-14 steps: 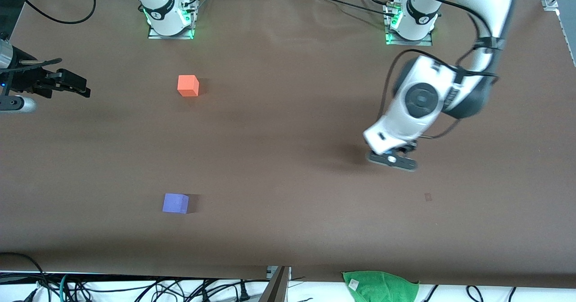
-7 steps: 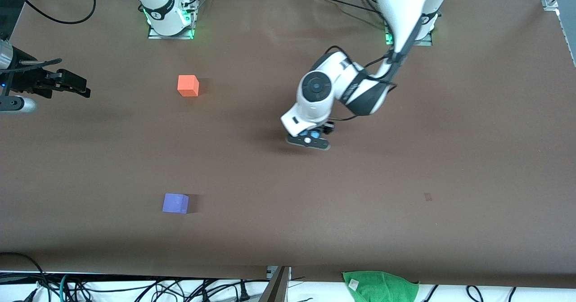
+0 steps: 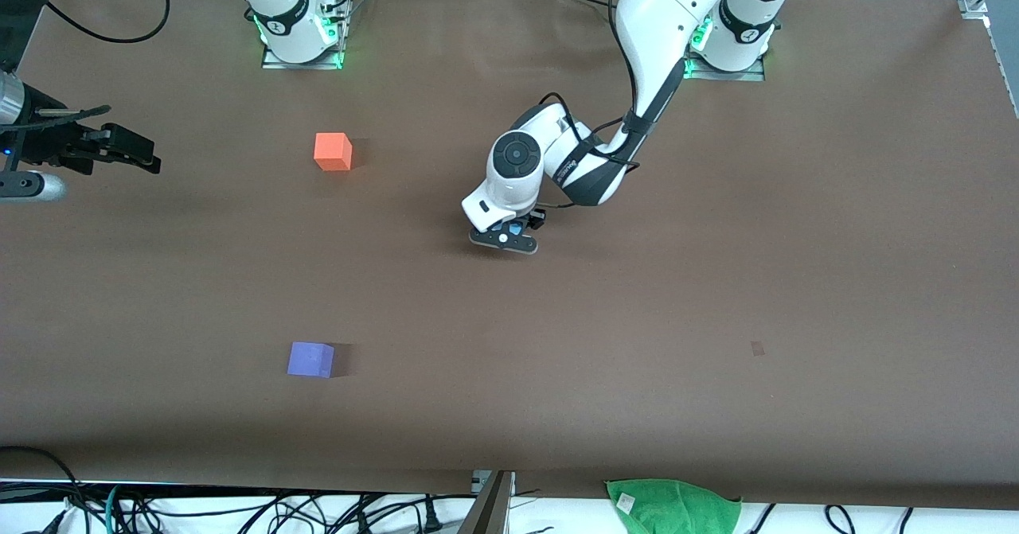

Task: Place blue block between orange and purple blocks
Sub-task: 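Carry the light-blue cube with the left gripper toward the table middle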

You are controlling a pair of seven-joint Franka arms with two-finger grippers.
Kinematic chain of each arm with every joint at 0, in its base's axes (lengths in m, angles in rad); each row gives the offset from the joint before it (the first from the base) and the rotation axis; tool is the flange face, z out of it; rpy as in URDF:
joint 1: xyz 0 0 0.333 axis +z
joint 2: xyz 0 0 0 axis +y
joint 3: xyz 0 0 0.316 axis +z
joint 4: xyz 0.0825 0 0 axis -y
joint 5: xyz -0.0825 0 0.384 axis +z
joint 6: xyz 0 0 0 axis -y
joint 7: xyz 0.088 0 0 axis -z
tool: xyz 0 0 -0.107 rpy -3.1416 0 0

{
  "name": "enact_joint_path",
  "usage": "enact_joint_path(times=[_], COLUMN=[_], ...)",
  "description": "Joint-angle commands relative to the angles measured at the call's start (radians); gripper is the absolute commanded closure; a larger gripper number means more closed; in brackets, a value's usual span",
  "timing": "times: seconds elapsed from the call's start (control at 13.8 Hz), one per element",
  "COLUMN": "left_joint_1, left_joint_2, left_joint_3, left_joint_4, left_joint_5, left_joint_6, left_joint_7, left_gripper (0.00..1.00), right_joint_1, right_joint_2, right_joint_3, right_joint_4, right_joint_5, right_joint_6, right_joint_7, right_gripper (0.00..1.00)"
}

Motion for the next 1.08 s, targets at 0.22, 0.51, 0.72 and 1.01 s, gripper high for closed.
enact_joint_path(times=[0.22, 0.51, 0.72, 1.01], left_joint_1=[-0.018, -0.011, -0.007, 0.022], left_joint_2=[0.0, -0.011, -0.052, -0.158], left_joint_3=[0.018, 0.024, 0.023, 0.028], left_joint_4=[0.019, 0.017, 0.027, 0.027], left_joint_5=[-0.01, 0.03, 0.03, 0.032], left_joint_6=[-0.021, -0.027, -0.07, -0.209], left_joint_7=[-0.171, -0.166, -0.168, -0.166], left_gripper=[0.81, 0.0, 0.0, 0.0], right_joint_1=[0.004, 0.019, 0.042, 0.102], right_joint_2=[0.016, 0.021, 0.036, 0.062], right_joint_3=[0.005, 0.006, 0.006, 0.006], right_joint_4=[0.0, -0.002, 0.0, 0.0], right_joint_5=[0.015, 0.007, 0.009, 0.003], right_joint_6=[0.02, 0.018, 0.02, 0.05], right_joint_7=[0.008, -0.005, 0.007, 0.033], right_gripper=[0.0, 0.0, 0.0, 0.0])
